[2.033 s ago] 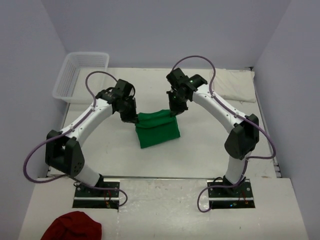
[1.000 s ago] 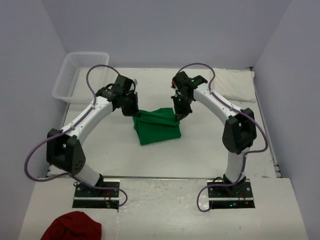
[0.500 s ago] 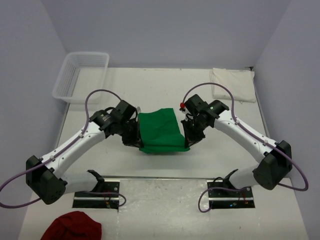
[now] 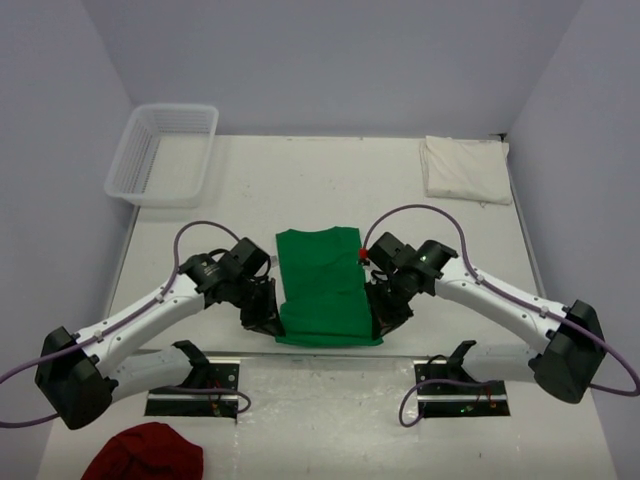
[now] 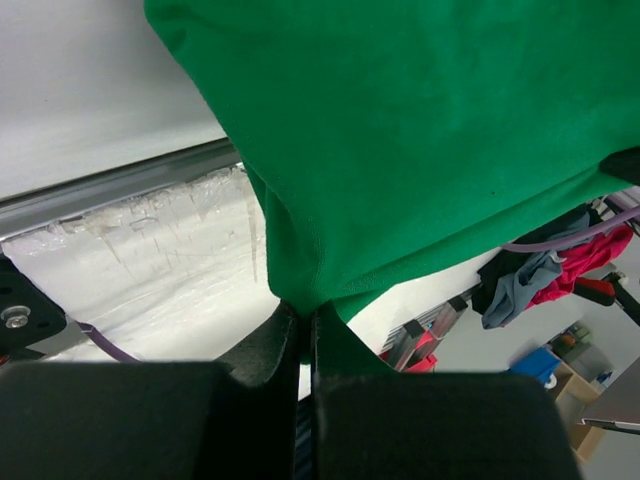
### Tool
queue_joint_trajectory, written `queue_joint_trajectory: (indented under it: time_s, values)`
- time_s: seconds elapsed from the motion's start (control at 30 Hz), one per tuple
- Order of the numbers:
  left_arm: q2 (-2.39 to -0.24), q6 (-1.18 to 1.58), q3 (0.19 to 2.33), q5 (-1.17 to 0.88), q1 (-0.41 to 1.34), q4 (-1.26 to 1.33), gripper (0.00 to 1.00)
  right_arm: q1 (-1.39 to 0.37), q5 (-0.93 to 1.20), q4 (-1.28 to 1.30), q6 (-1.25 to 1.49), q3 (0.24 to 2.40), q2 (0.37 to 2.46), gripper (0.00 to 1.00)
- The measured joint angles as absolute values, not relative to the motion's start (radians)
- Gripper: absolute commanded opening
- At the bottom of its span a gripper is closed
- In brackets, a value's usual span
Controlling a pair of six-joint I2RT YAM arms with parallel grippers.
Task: Fold and stack the t-shirts
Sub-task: Fold the long partially folded tshirt into a neat square
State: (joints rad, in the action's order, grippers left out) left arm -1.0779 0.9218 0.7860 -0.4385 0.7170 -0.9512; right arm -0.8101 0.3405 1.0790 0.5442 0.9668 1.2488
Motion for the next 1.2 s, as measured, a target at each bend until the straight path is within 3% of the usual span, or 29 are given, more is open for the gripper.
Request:
queue_joint_trajectory:
  time_s: [0.3, 0.57, 0.83, 1.2]
  values:
    - [-1.142, 0.916, 0.881, -0.388, 0.722, -0.969, 0.0, -0.838, 0.276, 1.114, 0.611, 1.029, 1.254, 0.0]
    - [-1.384, 0.817, 1.137, -0.301, 0.67, -0.992, 0.0, -0.752, 0.196, 1.21, 0.58, 1.466, 1.598, 0.0]
    - [-1.674, 0.633, 1.335, -0.287, 0.477, -0.974, 0.0, -0.586, 0.196, 1.259, 0.473, 1.795, 1.92, 0.0]
    - [-1.951, 0.51, 1.391, -0.309, 0.404, -0.854, 0.0, -0.507, 0.204, 1.272, 0.402, 1.952, 2.191, 0.0]
